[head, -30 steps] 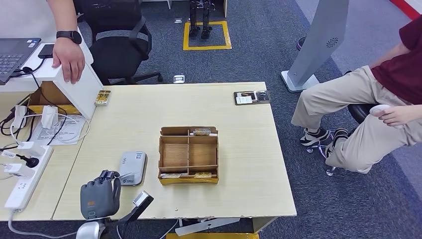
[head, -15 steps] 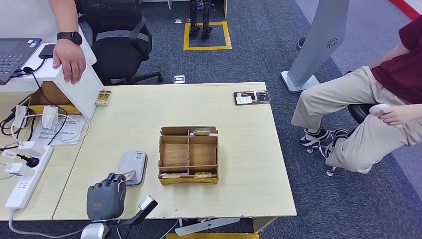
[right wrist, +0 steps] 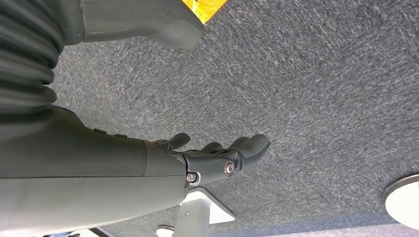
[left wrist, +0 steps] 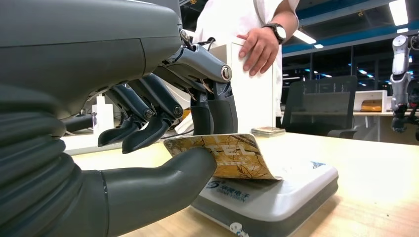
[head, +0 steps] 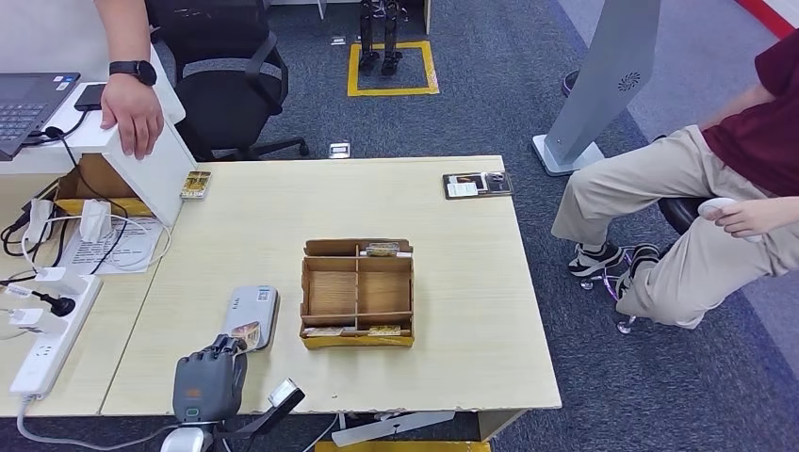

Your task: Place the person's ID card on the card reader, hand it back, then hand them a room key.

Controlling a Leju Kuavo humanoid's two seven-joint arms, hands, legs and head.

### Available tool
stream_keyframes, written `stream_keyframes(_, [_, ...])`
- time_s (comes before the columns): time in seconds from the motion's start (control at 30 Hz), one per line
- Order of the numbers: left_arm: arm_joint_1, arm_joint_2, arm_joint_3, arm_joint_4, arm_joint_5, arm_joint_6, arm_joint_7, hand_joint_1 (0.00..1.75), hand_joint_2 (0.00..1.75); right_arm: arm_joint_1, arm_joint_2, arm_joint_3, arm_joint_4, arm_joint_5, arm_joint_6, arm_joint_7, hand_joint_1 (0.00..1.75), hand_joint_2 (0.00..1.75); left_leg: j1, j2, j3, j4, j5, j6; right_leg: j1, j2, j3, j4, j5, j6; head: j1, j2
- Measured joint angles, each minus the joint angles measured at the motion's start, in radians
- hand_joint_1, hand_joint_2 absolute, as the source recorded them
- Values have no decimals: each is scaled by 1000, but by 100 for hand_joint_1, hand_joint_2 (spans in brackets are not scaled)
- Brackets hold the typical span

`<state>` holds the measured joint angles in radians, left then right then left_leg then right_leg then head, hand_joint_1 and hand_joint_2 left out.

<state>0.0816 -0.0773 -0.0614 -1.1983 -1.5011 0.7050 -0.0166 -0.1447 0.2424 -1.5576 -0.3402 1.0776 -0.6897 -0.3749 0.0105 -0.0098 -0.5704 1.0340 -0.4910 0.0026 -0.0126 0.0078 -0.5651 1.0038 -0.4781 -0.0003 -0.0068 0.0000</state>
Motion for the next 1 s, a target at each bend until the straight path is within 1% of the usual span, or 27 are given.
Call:
stream_keyframes(0.3, [-8,19,-28,28,5,0,9,175,175,0,-2,0,5,-1,0,-1,0,175,0,0,1,0,0,0,0,0,1,0,0,0,0,0])
stream_keyframes(0.63, [-10,24,-41,23,6,1,30,175,175,0,-2,0,7,0,0,-1,0,175,0,0,2,0,0,0,0,0,2,0,0,0,0,0])
stream_keyframes(0.67, [-6,21,-40,7,15,2,14,175,175,0,-2,0,7,1,0,0,0,175,0,0,2,0,0,0,0,0,2,0,0,0,0,0])
stream_keyframes(0.7, [-1,13,-34,-16,31,2,-22,175,175,0,-2,0,7,4,0,1,0,175,0,0,2,0,0,0,0,0,2,0,0,0,0,0])
stream_keyframes(0.73, [5,-1,-20,-46,52,3,-82,175,175,1,-2,0,6,8,0,2,0,175,0,0,1,0,0,0,0,-1,2,0,0,0,0,0])
stream_keyframes(0.77, [9,-24,4,-76,76,3,-160,175,175,1,-2,0,6,12,0,4,0,175,0,-1,1,0,0,1,0,-1,2,0,0,0,0,0])
stream_keyframes(0.83, [12,-81,73,-134,112,3,-312,175,175,0,-2,0,5,19,0,6,0,175,0,-1,1,0,1,1,0,-2,2,0,0,0,0,0])
stream_keyframes(0.87, [13,-109,107,-157,123,3,-361,175,175,0,-2,0,5,20,0,6,0,175,0,-1,0,0,1,1,0,-2,2,0,0,0,0,0])
stream_keyframes(0.93, [15,-151,160,-192,136,2,-403,175,175,0,-2,0,5,22,0,6,0,175,0,-1,1,0,1,1,0,-1,2,0,1,1,0,0])
stream_keyframes(1.0, [15,-180,201,-220,166,2,-435,175,175,1,-2,0,4,23,0,7,0,175,0,-1,0,0,1,1,0,-1,1,0,1,1,0,0])
